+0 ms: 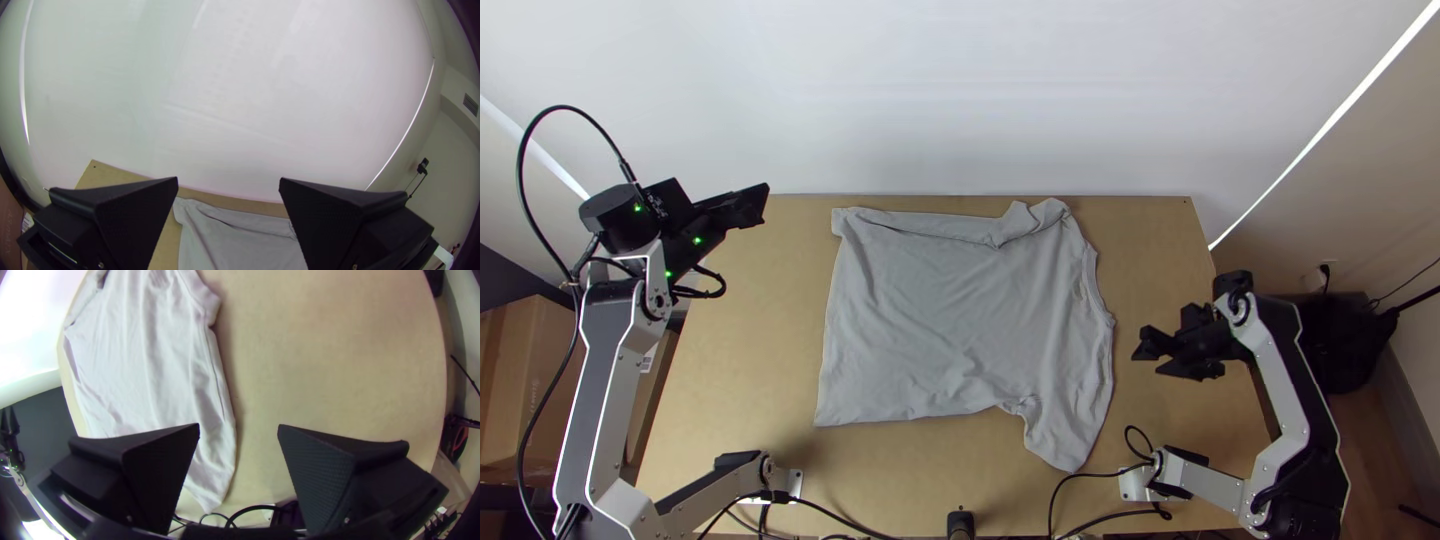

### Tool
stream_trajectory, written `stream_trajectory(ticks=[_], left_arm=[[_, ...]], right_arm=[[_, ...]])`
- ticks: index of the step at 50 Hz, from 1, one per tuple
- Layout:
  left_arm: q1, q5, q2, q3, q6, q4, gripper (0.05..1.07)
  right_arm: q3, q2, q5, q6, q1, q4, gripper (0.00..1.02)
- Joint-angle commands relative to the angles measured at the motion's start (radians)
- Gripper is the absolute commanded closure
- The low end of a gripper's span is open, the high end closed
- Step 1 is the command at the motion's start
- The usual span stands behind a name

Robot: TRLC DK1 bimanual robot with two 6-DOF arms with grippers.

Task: Fold the t-shirt

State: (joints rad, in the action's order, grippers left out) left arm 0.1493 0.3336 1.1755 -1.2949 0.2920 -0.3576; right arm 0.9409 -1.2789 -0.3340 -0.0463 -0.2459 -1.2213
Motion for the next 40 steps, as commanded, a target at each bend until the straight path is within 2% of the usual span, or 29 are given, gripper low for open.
stream_trajectory(ticks=[1,12,40], left_arm=[[-0.007,0.015,-0.027,0.022,0.007,-0.012,0.1],[0.003,0.013,-0.043,0.046,0.001,-0.014,0.1],[0.027,0.013,-0.034,0.046,-0.001,-0.014,0.1]], right_arm=[[-0.073,-0.005,-0.016,0.031,0.048,-0.007,0.34],[-0.125,-0.06,-0.034,0.022,0.128,0.039,0.34],[-0.172,-0.218,-0.036,0.0,0.197,0.171,0.34]])
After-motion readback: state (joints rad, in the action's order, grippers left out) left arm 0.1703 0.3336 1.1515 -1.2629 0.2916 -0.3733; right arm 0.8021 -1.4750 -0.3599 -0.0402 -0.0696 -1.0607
